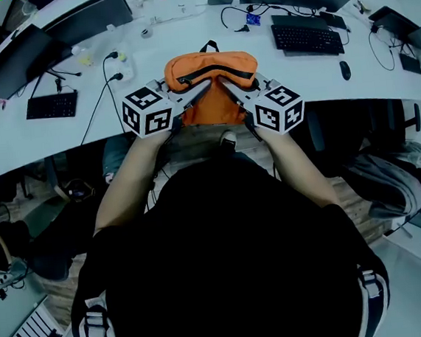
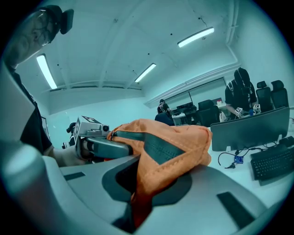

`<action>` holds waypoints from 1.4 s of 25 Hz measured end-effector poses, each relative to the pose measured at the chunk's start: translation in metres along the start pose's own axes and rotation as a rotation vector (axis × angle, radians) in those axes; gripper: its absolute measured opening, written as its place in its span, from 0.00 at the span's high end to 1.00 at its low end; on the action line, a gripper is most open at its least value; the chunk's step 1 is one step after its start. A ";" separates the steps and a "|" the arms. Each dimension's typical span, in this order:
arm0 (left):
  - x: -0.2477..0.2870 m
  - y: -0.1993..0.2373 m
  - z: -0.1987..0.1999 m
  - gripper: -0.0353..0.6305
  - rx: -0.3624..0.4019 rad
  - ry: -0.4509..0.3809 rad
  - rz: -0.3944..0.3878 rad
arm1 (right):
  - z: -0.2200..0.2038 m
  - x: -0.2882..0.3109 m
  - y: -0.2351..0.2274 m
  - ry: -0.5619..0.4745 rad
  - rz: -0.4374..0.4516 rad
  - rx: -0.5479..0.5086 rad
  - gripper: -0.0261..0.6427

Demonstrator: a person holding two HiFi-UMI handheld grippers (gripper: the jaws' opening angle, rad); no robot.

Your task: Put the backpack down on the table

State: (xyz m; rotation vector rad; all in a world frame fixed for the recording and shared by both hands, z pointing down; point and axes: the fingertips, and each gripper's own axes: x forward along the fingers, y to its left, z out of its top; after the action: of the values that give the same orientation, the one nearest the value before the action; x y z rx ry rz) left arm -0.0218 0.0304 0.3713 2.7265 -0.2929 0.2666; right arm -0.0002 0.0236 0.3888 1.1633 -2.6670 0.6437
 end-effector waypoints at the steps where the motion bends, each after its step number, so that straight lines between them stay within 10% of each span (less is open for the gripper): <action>1: 0.004 0.001 0.000 0.89 -0.003 0.002 -0.004 | 0.000 -0.001 -0.003 0.001 -0.001 0.001 0.89; 35: 0.103 0.085 0.019 0.89 -0.079 0.026 0.037 | 0.016 0.029 -0.131 0.054 0.046 0.021 0.89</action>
State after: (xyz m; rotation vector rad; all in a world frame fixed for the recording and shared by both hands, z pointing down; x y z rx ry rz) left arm 0.0592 -0.0707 0.4067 2.6397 -0.3401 0.2945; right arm 0.0764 -0.0818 0.4258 1.0767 -2.6548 0.7023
